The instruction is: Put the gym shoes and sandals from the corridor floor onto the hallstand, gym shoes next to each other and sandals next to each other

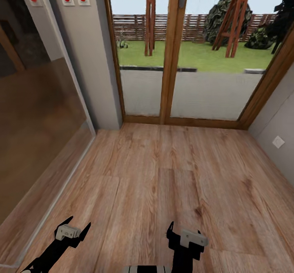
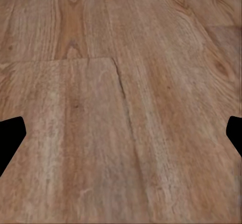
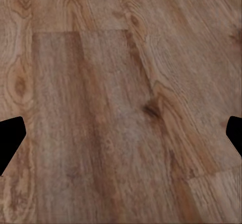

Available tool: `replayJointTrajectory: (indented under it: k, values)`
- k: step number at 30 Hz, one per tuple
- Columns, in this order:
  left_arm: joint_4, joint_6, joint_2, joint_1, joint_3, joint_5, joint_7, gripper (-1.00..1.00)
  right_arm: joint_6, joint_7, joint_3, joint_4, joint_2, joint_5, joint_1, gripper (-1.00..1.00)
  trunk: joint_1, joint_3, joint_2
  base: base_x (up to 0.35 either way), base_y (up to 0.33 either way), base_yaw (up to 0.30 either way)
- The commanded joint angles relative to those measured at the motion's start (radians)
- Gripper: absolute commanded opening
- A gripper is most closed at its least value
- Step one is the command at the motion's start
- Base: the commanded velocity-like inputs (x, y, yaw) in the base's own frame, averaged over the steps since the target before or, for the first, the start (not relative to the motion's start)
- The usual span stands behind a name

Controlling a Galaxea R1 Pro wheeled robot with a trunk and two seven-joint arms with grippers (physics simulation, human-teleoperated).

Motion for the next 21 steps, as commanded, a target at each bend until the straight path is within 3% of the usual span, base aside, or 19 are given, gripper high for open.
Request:
replayJointTrajectory:
  k: [1,21]
  values:
    - [-0.001,-0.005,-0.001,-0.001,0.004,-0.008,-0.004,1.0,-0.001,-0.005,0.002,-0.001,0.0,-0.005,-0.001,1.0,0.0,-0.001,0.0,0.001,-0.001,-0.286]
    - [0.016,-0.006,0.0,-0.001,0.004,-0.007,-0.003,1.0,-0.002,-0.005,0.002,0.0,0.0,-0.007,-0.001,1.0,0.0,-0.001,0.0,0.0,0.0,-0.288]
